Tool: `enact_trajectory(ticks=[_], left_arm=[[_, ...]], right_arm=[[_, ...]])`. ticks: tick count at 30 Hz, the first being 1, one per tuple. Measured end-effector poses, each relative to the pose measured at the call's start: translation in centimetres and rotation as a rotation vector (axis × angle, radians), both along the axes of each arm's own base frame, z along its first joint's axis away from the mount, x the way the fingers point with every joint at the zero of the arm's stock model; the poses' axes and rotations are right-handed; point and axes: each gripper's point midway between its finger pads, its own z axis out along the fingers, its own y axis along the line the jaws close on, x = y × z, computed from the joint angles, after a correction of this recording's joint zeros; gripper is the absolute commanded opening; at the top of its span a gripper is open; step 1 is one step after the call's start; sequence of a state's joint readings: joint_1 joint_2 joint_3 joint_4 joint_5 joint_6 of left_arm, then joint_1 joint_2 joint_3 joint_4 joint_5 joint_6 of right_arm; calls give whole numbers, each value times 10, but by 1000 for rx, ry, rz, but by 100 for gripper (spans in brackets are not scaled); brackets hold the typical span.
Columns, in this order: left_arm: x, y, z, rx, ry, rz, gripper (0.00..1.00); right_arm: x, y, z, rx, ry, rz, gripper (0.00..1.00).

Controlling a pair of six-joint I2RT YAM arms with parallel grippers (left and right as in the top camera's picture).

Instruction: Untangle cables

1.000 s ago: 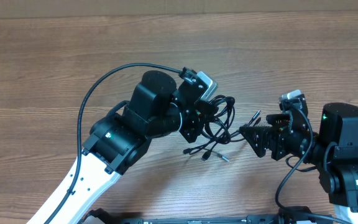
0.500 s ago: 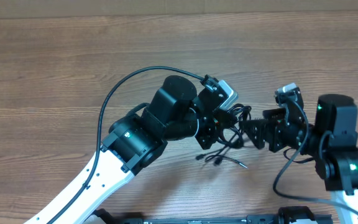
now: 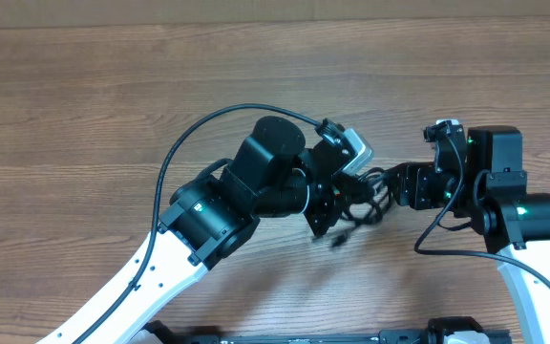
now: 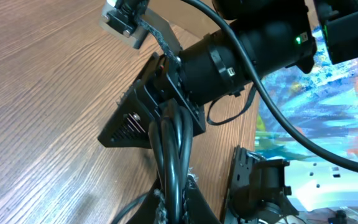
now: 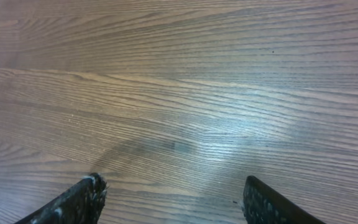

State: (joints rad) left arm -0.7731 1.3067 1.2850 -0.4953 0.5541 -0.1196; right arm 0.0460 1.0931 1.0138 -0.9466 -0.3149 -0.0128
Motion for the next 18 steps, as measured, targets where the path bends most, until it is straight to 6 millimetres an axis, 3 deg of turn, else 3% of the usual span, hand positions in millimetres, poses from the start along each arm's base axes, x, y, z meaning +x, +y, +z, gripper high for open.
enact_trajectory(ticks=[4,9,18], left_arm=[[4,2,-3,17,-3,26,4],[23,11,-8,47,-2,144,4],[32,16,-6,37,7,185,4]], right_arm=[[-4,3,-1,23,20,1,69],[-17,4,-3,37,65,-3,81],[-35,26,57,152,-173,106,85]])
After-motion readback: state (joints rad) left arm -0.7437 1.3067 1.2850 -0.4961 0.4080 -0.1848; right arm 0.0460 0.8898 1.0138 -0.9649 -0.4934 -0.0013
